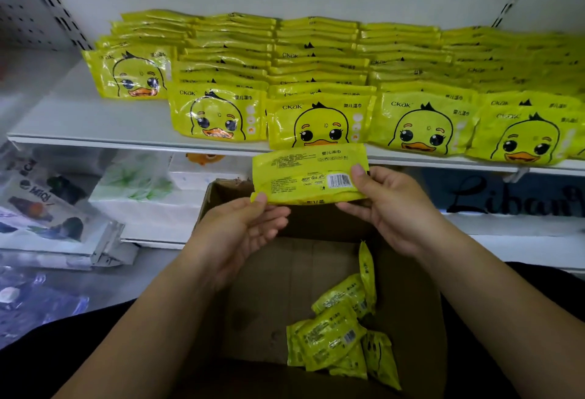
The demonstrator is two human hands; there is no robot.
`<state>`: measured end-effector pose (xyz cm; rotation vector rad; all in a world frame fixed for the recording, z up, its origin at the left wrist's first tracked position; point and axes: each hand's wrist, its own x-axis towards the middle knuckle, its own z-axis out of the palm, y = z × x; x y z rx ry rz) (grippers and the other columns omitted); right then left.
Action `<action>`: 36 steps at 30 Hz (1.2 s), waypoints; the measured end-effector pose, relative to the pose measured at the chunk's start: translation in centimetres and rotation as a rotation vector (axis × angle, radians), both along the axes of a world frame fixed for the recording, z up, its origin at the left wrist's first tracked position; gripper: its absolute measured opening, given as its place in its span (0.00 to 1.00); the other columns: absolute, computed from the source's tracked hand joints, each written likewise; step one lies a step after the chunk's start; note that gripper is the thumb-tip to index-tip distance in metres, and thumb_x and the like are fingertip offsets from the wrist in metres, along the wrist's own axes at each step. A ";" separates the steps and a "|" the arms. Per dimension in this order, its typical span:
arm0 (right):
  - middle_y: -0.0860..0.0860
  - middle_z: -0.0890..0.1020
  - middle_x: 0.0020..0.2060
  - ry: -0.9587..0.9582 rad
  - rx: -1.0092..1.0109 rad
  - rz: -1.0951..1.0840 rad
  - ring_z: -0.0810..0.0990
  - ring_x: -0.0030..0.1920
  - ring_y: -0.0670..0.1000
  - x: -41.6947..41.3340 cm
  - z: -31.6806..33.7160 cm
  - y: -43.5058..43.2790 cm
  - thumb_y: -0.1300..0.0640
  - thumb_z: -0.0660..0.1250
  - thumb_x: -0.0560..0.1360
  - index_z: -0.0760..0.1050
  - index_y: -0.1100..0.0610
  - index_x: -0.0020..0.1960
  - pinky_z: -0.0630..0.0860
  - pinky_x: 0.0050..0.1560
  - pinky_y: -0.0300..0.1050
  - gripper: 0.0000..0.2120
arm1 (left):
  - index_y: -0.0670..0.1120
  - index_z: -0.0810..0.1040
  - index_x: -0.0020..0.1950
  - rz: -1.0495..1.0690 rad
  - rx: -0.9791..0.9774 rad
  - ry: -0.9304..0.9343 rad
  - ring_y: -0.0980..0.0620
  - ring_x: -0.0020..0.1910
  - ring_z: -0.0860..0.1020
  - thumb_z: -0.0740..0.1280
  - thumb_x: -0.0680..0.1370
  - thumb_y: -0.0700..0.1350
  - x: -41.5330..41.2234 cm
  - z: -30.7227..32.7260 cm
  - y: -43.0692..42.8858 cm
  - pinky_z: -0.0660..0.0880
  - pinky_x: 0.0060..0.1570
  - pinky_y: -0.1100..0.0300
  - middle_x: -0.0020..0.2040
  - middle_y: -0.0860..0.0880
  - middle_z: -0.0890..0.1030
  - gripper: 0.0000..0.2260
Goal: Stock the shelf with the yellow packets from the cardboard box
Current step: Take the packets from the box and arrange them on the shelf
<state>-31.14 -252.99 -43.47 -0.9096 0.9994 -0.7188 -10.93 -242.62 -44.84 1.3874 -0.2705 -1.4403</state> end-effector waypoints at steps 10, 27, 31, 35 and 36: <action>0.51 0.81 0.30 0.409 -0.315 0.073 0.73 0.24 0.41 0.3 0.2 0.7 0.57 0.63 0.82 0.74 0.61 0.62 0.68 0.24 0.33 0.11 | 0.42 0.77 0.42 0.012 0.064 -0.396 0.56 0.24 0.76 0.60 0.86 0.50 1.3 0.7 0.2 0.66 0.29 0.60 0.33 0.46 0.85 0.18; 0.55 0.86 0.38 0.373 -0.660 0.235 0.84 0.37 0.48 1.1 4.0 3.3 0.60 0.73 0.74 0.84 0.55 0.49 0.79 0.40 0.36 0.04 | 0.46 0.74 0.38 0.194 -0.171 -0.091 0.51 0.54 0.81 0.60 0.86 0.49 3.8 0.8 3.0 0.70 0.71 0.46 0.38 0.52 0.81 0.17; 0.55 0.80 0.38 0.432 -0.758 0.077 0.75 0.38 0.44 2.2 5.4 3.0 0.47 0.75 0.70 0.85 0.49 0.41 0.70 0.43 0.35 0.06 | 0.47 0.78 0.48 0.072 -0.215 -0.151 0.45 0.54 0.84 0.68 0.77 0.56 3.7 1.3 4.2 0.76 0.60 0.47 0.51 0.46 0.86 0.12; 0.49 0.74 0.32 0.501 -0.690 0.022 0.74 0.35 0.44 3.7 6.4 2.9 0.47 0.73 0.74 0.82 0.60 0.41 0.67 0.42 0.40 0.14 | 0.44 0.72 0.54 0.062 -0.230 -0.213 0.47 0.47 0.85 0.77 0.64 0.48 3.4 2.2 5.2 0.80 0.45 0.54 0.50 0.43 0.86 0.23; 0.52 0.74 0.30 0.502 -0.665 0.019 0.76 0.34 0.47 3.9 6.5 2.9 0.47 0.73 0.75 0.80 0.62 0.41 0.66 0.40 0.41 0.17 | 0.44 0.71 0.55 0.079 -0.234 -0.208 0.48 0.45 0.86 0.78 0.63 0.47 3.4 2.3 5.3 0.80 0.43 0.55 0.49 0.44 0.87 0.26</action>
